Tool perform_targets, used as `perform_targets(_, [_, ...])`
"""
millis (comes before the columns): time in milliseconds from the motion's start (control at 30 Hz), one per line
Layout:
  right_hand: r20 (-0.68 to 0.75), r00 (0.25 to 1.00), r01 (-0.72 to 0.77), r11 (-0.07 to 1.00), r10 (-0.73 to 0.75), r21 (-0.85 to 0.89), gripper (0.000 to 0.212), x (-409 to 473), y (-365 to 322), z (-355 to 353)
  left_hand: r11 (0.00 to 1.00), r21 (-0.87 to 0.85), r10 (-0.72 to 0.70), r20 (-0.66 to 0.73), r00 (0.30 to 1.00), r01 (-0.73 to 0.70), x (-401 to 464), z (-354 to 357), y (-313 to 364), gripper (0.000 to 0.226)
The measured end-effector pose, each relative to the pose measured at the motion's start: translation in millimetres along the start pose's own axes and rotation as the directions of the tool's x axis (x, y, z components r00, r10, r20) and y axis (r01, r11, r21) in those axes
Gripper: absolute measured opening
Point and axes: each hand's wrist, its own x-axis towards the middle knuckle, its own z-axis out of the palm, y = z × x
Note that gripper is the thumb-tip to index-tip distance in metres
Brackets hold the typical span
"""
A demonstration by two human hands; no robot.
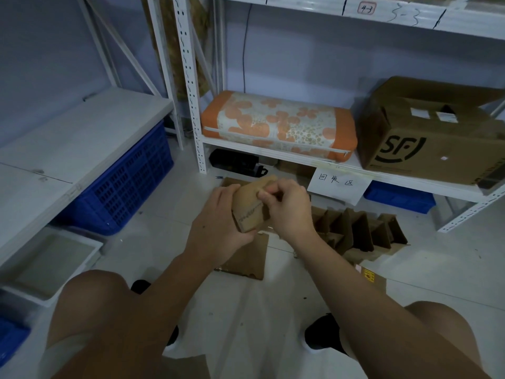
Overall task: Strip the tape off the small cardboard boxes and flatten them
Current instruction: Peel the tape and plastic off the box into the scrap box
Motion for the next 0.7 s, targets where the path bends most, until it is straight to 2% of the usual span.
perform_targets(100, [-0.075,0.996,-0.03,0.995,0.037,0.093,0.024,4.2,0.0,-11.7,1.0,-0.005,-0.012,0.021,1.0,0.012,1.2,-5.3,-0.1,0.1])
perform_targets(233, [-0.108,0.981,0.149,0.984,-0.159,-0.094,0.013,7.9,5.3,-24.1,0.999,-0.023,-0.041,0.089,0.995,0.043,5.0,-11.4,2.1,0.1])
perform_targets(300, [-0.052,0.957,0.272,0.944,-0.286,-0.185,0.006,9.0,9.2,-23.6,0.998,-0.023,-0.056,0.104,0.993,0.059,6.8,-12.0,3.5,0.1])
perform_targets(400, [0.086,0.92,0.393,0.888,-0.384,-0.237,0.018,6.0,11.4,-20.6,0.995,-0.028,-0.091,0.088,0.992,0.094,8.6,-13.0,4.4,0.099])
perform_targets(500, [0.138,0.938,0.342,0.916,-0.319,-0.207,0.027,2.8,11.9,-20.7,0.996,-0.021,-0.081,0.09,0.993,0.083,8.0,-14.4,6.3,0.1])
perform_targets(567, [0.138,0.947,0.311,0.938,-0.291,-0.153,0.025,1.5,11.2,-21.8,0.997,-0.02,-0.076,0.092,0.993,0.078,5.9,-14.3,6.6,0.101])
perform_targets(667, [0.088,0.953,0.298,0.947,-0.289,-0.118,0.018,3.1,13.8,-21.3,0.997,-0.015,-0.073,0.084,0.994,0.075,2.8,-13.0,4.8,0.102])
perform_targets(700, [0.055,0.967,0.254,0.96,-0.249,-0.119,0.022,4.5,14.4,-21.7,0.997,-0.021,-0.07,0.076,0.995,0.072,2.3,-12.4,3.8,0.102])
